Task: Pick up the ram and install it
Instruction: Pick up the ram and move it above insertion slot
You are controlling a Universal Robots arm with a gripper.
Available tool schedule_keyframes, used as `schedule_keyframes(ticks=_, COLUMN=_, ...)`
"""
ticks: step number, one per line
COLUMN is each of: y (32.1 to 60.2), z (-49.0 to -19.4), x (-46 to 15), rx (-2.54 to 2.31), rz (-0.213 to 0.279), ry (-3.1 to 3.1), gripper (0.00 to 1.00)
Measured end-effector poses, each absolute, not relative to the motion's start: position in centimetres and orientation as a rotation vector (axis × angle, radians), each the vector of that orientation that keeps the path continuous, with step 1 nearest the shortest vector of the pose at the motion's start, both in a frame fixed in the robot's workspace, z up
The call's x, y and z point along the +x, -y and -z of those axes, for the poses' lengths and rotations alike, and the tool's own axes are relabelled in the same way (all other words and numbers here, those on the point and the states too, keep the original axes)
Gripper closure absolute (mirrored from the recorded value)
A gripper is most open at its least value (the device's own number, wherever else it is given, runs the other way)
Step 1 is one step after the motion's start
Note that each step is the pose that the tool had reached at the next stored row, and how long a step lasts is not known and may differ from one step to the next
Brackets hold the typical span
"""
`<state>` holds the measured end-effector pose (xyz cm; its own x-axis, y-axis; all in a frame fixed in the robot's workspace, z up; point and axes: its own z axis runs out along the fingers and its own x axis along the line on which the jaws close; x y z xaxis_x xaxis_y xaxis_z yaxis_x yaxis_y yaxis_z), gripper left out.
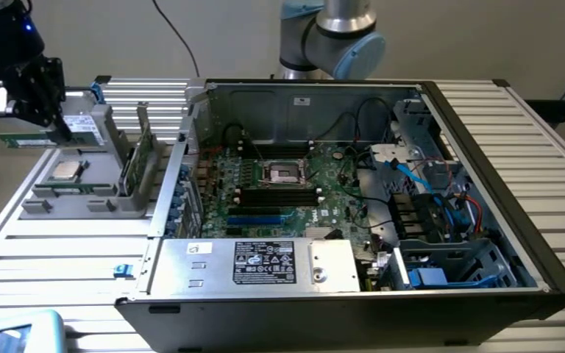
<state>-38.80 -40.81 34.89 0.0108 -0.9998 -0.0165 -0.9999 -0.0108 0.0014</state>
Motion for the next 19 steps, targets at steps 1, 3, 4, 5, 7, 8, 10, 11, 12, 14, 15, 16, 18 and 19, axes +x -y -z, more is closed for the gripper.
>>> schedule_keyframes(ticks=1, y=40.8, z=-35.1, x=-38.7, rx=-2.226, rz=-0.019, ry=-2.201, gripper=0.87)
schedule_keyframes(ticks=3, y=40.8, z=-35.3, x=-38.6, rx=-2.225, rz=-0.017, ry=-2.200, gripper=0.87)
schedule_keyframes(ticks=4, y=40.8, z=-35.3, x=-38.3, rx=-2.225, rz=-0.017, ry=-2.200, gripper=0.87)
schedule_keyframes(ticks=5, y=40.8, z=-35.4, x=-38.1, rx=-2.225, rz=-0.017, ry=-2.200, gripper=0.87)
schedule_keyframes(ticks=7, y=40.8, z=-35.6, x=-37.6, rx=-2.225, rz=-0.017, ry=-2.200, gripper=0.87)
schedule_keyframes(ticks=8, y=40.8, z=-35.7, x=-37.4, rx=-2.225, rz=-0.017, ry=-2.200, gripper=0.87)
schedule_keyframes(ticks=10, y=40.8, z=-35.9, x=-36.9, rx=-2.225, rz=-0.017, ry=-2.200, gripper=0.87)
schedule_keyframes(ticks=11, y=40.8, z=-36.1, x=-36.7, rx=-2.225, rz=-0.018, ry=-2.199, gripper=0.87)
schedule_keyframes(ticks=12, y=40.8, z=-36.2, x=-36.4, rx=-2.224, rz=-0.019, ry=-2.199, gripper=0.87)
schedule_keyframes(ticks=14, y=40.8, z=-36.7, x=-35.9, rx=-2.224, rz=-0.019, ry=-2.199, gripper=0.87)
schedule_keyframes(ticks=15, y=40.8, z=-36.9, x=-35.7, rx=-2.224, rz=-0.020, ry=-2.199, gripper=0.87)
schedule_keyframes(ticks=16, y=40.8, z=-37.1, x=-35.6, rx=-2.224, rz=-0.020, ry=-2.198, gripper=0.87)
schedule_keyframes(ticks=18, y=40.8, z=-37.5, x=-35.5, rx=-2.225, rz=-0.020, ry=-2.196, gripper=0.87)
schedule_keyframes(ticks=19, y=40.8, z=-37.6, x=-35.4, rx=-2.225, rz=-0.020, ry=-2.195, gripper=0.87)
